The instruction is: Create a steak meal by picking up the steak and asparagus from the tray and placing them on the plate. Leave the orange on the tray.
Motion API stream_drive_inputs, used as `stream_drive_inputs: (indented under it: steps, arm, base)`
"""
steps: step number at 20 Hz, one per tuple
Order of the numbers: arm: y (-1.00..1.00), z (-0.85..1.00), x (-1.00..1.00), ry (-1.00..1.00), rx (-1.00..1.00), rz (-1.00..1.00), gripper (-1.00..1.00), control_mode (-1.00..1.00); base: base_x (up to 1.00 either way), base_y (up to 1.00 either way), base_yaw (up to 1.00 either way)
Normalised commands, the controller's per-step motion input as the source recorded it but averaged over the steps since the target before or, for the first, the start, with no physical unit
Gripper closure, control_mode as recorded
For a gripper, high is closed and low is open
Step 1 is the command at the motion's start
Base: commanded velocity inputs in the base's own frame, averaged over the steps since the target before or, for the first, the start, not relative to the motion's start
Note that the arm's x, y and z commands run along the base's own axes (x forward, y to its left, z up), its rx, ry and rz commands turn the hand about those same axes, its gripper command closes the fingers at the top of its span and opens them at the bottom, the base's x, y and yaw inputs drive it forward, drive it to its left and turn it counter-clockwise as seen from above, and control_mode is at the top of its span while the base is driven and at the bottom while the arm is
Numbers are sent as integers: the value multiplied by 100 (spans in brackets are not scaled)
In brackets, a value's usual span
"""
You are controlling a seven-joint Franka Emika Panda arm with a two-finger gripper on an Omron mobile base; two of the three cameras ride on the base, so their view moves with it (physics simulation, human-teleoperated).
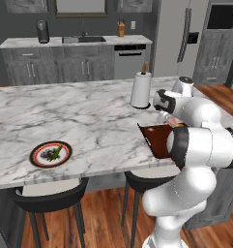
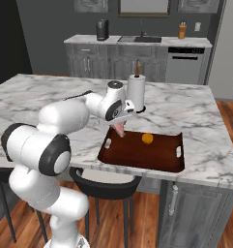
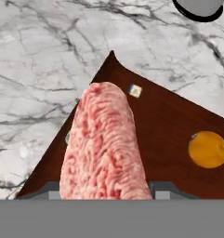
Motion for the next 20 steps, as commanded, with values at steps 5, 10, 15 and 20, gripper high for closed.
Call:
stream_drive_inputs:
  steps: [5, 10, 15, 20]
  arm:
    - [100, 47, 0, 0, -18, 36, 100, -100]
    - [100, 3, 0, 0, -20, 37, 100, -100]
    - [100, 0, 0, 0, -18, 29, 100, -100]
    - [100, 0, 0, 2, -6, 18, 100, -100]
  base:
    - [0, 0, 0]
    - [0, 0, 0]
    - [0, 0, 0]
    - [0, 0, 0]
